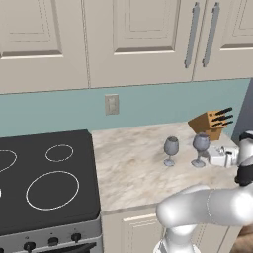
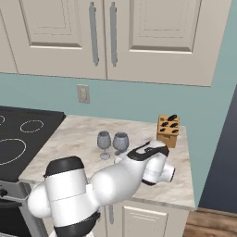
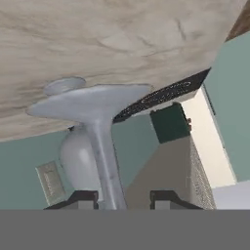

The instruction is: Retrieve the wine glasses from the counter and place one next to each plate.

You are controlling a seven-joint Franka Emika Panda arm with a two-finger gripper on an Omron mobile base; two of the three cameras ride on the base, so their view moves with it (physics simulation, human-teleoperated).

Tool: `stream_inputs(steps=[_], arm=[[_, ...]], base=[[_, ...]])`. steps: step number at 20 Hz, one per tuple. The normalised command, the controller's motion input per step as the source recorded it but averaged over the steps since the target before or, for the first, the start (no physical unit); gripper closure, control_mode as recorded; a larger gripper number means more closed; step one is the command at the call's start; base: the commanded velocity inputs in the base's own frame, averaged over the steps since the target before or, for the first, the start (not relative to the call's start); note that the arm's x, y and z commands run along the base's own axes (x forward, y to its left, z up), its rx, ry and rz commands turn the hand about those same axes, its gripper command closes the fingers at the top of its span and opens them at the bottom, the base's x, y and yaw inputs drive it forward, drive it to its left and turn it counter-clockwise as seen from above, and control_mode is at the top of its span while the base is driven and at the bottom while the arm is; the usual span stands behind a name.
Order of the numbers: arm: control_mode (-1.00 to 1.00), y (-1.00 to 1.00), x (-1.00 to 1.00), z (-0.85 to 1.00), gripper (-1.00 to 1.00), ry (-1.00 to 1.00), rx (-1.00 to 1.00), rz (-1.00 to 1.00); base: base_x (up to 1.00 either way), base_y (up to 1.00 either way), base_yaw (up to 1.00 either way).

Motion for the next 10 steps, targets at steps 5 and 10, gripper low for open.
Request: stream_inputs(steps=[5, 10], arm=[[-1.0, 0.06, -0.55, 1.0, 1.0, -0.06, 0.09, -0.04], [-1.0, 0.0, -0.9, 0.98, 1.0, -0.08, 0.02, -0.13]], base=[[0.0, 0.0, 0.0], [0.0, 0.0, 0.0]])
